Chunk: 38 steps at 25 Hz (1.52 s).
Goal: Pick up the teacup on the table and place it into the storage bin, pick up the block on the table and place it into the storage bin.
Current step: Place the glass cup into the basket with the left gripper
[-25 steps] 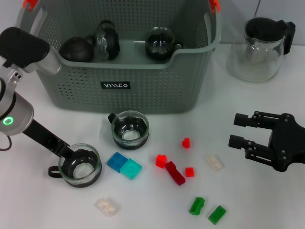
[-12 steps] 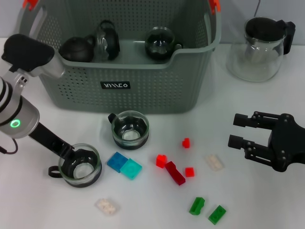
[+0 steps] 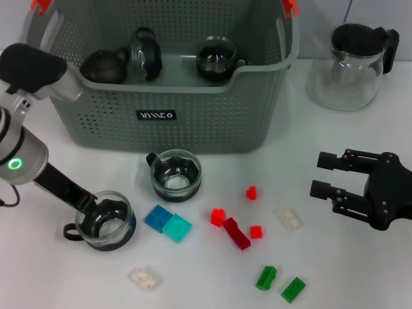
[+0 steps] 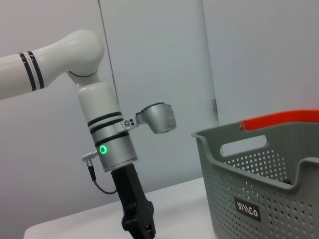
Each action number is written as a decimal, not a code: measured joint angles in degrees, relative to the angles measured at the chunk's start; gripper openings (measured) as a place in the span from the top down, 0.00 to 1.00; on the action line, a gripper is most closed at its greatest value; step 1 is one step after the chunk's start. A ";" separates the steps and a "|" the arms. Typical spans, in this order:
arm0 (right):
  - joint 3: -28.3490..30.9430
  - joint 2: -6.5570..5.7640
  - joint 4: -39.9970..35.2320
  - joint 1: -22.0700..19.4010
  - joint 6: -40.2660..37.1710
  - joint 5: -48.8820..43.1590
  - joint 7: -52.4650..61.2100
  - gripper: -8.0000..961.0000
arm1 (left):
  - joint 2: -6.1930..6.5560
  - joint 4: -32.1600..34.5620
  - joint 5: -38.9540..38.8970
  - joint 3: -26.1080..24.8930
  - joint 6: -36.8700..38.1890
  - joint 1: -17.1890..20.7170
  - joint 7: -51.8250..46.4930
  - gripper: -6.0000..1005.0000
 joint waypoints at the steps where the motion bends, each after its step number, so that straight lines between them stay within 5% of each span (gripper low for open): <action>1: 0.10 -0.02 0.02 0.00 -0.01 0.00 0.00 0.42 | 0.18 0.12 -0.60 -0.98 0.78 0.00 0.70 0.93; 7: 1.47 -0.09 0.05 0.02 -1.52 0.01 0.00 0.42 | 3.36 -3.04 -12.56 -16.88 10.41 -1.60 12.20 0.95; 8: 1.70 -0.09 0.07 0.02 -1.72 0.01 0.00 0.42 | 5.58 -7.45 -18.10 -22.79 13.93 -2.44 16.30 0.95; 12: 2.10 -0.08 0.49 0.40 -2.16 0.01 0.00 0.42 | 11.18 -20.95 -32.86 -36.33 21.60 -3.34 24.30 0.95; 17: 2.37 -0.12 0.78 0.55 -2.58 -0.14 0.00 0.42 | 12.32 -23.53 -45.21 -43.58 22.17 -4.28 23.23 0.95; 24: 2.08 0.35 0.91 1.43 -2.25 -0.37 0.37 0.42 | 12.15 -14.38 -51.73 -39.79 10.38 -7.27 19.20 0.95; 25: 2.12 0.39 0.96 1.45 -2.27 -0.39 0.42 0.42 | 12.11 -12.38 -51.28 -33.89 4.48 -8.61 18.51 0.95; 30: 2.28 0.36 1.92 1.97 -2.48 -0.42 0.36 0.42 | 11.77 -8.98 -48.29 -22.86 -7.22 -9.45 17.15 0.95; 38: 2.29 0.59 3.71 4.14 -2.51 -0.13 0.18 0.42 | 7.05 -8.09 -31.20 -10.71 -27.21 -9.76 16.78 0.95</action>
